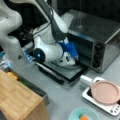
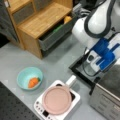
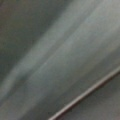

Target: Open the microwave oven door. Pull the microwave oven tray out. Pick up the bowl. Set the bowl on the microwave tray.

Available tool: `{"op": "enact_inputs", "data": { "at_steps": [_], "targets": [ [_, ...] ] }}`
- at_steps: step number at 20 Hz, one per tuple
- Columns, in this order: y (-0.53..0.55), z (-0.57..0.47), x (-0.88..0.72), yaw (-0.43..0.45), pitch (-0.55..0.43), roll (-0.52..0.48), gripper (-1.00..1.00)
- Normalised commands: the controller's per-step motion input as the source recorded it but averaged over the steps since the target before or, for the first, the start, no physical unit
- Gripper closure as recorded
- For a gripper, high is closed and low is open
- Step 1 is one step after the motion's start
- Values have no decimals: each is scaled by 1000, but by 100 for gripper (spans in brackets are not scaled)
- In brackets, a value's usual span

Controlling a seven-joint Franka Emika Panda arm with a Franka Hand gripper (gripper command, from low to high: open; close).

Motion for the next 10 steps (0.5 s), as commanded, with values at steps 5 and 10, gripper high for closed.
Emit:
{"op": "enact_inputs", "data": {
  "at_steps": [5,10],
  "targets": [
    [22,-156,94,-49,-89,186,-100],
    [51,-160,114,-65,-93,184,100]
  ]
}}
